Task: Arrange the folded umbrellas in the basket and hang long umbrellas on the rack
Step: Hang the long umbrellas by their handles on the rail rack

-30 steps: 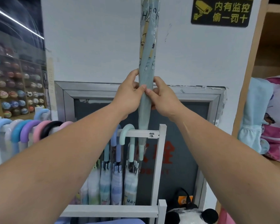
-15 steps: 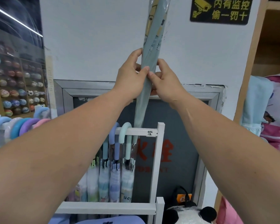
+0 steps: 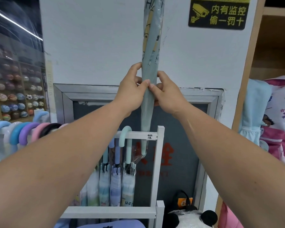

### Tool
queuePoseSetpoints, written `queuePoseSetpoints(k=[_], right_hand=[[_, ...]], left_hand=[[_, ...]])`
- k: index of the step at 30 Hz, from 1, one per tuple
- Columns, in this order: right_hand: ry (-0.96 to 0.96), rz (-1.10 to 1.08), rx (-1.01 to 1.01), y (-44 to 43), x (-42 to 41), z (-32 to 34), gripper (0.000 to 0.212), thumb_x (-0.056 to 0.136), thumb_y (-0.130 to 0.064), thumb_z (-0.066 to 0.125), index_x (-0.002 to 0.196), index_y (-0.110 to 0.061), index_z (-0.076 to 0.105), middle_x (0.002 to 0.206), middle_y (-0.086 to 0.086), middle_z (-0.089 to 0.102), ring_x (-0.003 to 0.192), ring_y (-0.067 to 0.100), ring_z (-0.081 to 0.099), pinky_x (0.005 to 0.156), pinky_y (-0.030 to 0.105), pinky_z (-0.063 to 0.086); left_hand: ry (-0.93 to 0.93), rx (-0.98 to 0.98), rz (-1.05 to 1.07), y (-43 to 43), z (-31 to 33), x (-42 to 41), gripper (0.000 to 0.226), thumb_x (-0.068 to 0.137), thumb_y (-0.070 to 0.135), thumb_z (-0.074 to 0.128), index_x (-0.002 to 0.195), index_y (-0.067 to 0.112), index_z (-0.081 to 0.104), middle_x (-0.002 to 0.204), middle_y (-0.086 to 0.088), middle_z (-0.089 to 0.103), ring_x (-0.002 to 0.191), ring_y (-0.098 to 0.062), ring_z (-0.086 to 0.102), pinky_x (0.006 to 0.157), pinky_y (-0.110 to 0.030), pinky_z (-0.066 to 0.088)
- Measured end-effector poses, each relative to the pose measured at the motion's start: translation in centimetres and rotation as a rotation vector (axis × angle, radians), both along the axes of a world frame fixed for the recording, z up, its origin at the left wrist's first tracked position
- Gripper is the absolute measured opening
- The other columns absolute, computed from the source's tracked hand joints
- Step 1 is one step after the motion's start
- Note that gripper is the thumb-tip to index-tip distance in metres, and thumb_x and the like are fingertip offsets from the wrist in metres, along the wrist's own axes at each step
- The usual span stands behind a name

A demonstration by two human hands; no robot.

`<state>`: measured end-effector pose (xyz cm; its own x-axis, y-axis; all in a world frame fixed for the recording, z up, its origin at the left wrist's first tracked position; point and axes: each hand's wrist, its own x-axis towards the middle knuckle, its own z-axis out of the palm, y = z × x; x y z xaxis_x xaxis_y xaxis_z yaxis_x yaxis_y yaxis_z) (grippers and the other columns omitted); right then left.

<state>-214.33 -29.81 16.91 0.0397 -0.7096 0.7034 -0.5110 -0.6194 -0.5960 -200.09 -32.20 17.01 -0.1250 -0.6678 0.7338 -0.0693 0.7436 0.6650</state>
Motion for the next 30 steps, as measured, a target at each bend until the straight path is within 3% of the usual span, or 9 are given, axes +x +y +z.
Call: queuePoseSetpoints(k=[4,16,20,26,30], right_hand=[[-0.027,0.022,-0.045,0.1,0.4,1.7,0.028,0.101,-0.027,0.053,0.129,-0.029,0.05,0.089,0.016,0.073,0.085,0.028,0.075,0.075,0.052,0.062],[0.014,-0.026,-0.1,0.8,0.7,5.3,0.03,0.1,-0.03,0.053,0.13,-0.033,0.05,0.087,0.007,0.074,0.086,0.025,0.075,0.078,0.053,0.061],[0.033,-0.057,-0.086,0.7,0.0,4.2,0.029,0.097,-0.033,0.054,0.126,-0.037,0.051,0.083,0.005,0.074,0.086,0.024,0.074,0.081,0.054,0.06],[-0.025,0.021,0.063,0.9,-0.5,0.4,0.026,0.103,-0.025,0.054,0.128,-0.027,0.05,0.087,0.011,0.072,0.084,0.025,0.076,0.075,0.052,0.063],[0.022,0.006,0.133,0.2,-0.9,-2.0,0.025,0.103,-0.025,0.054,0.128,-0.026,0.05,0.092,0.012,0.073,0.086,0.025,0.075,0.077,0.053,0.062]], left_hand=[[0.028,-0.06,0.02,0.5,1.8,0.2,0.049,0.098,0.018,0.057,0.14,0.042,0.046,0.099,-0.005,0.071,0.088,-0.02,0.072,0.086,-0.04,0.061],[0.062,-0.079,-0.012,1.4,5.2,0.4,0.048,0.096,0.021,0.057,0.133,0.049,0.047,0.1,-0.002,0.074,0.093,-0.019,0.074,0.083,-0.048,0.062],[0.038,-0.042,-0.031,1.4,4.1,0.0,0.047,0.095,0.022,0.058,0.13,0.051,0.046,0.099,-0.004,0.075,0.094,-0.021,0.074,0.084,-0.05,0.061],[-0.018,0.054,-0.024,0.4,0.4,-0.4,0.044,0.098,0.019,0.057,0.126,0.052,0.048,0.096,-0.008,0.074,0.084,-0.023,0.073,0.081,-0.049,0.061],[-0.057,0.133,-0.056,-0.5,-2.2,-0.5,0.044,0.098,0.019,0.057,0.125,0.053,0.047,0.099,-0.002,0.076,0.095,-0.023,0.074,0.086,-0.053,0.06]])
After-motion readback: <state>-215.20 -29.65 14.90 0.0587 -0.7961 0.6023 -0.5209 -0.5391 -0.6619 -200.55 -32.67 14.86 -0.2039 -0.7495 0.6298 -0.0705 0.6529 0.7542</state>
